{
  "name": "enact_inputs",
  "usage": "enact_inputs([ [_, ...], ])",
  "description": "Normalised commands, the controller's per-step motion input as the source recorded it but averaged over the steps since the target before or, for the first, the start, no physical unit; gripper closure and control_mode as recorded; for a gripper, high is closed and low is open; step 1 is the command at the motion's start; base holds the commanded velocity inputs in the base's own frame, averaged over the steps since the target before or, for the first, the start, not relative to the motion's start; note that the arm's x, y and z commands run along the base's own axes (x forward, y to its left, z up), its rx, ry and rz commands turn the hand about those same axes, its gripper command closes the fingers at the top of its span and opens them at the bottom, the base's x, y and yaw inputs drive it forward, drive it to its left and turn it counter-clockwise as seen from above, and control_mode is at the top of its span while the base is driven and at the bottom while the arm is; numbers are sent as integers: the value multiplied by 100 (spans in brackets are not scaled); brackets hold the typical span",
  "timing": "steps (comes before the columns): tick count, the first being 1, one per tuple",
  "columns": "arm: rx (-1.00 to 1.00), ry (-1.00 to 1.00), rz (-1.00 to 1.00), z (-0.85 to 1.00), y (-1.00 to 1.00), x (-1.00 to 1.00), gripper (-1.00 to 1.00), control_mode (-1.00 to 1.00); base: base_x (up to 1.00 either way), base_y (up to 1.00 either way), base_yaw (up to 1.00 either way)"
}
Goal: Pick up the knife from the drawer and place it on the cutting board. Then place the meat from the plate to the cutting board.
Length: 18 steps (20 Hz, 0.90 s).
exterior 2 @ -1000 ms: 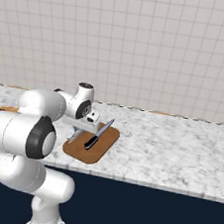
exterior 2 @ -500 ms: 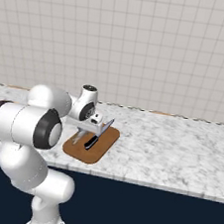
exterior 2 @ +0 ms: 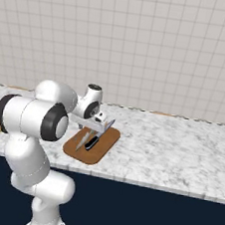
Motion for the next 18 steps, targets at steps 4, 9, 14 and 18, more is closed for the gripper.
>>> enact_inputs([
  [4,0,-10,0,5,-12,-26,-100,-100,0,0,0],
  [9,0,-13,0,37,-13,-25,-100,-100,0,0,0],
  [14,0,-10,0,56,-6,-65,-100,-100,0,0,0],
  [18,0,-14,0,80,0,-75,-100,-100,0,0,0],
])
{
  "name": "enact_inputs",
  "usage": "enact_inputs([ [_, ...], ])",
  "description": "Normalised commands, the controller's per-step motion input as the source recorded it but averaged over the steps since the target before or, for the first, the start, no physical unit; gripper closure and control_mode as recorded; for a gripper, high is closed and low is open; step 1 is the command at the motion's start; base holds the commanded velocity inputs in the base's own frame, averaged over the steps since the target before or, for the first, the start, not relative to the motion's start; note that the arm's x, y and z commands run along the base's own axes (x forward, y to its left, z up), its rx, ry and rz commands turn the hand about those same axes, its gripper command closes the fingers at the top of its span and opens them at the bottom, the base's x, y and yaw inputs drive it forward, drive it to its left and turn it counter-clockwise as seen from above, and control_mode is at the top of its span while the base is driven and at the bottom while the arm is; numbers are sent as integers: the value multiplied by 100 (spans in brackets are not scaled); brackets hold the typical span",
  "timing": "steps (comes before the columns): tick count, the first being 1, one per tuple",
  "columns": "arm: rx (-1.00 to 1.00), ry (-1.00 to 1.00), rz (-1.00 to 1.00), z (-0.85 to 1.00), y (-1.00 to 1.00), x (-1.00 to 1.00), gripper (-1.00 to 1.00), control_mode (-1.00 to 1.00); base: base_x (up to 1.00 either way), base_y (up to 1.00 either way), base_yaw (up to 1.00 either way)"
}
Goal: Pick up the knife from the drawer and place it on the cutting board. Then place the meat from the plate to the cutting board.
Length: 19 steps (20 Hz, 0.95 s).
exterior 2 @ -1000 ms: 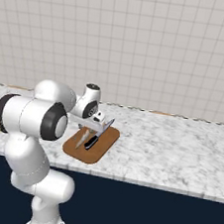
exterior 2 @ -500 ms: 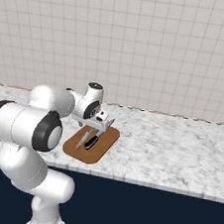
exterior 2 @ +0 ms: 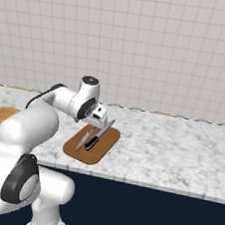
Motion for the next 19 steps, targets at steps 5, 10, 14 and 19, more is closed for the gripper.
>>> enact_inputs([
  [5,0,-24,0,88,0,-80,-100,-100,0,0,0],
  [10,0,-31,0,97,0,-74,-100,-100,0,0,0],
  [14,-2,-30,0,94,0,-58,-100,-100,0,0,0],
  [19,-10,-27,-2,52,0,-57,-100,-100,0,0,0],
])
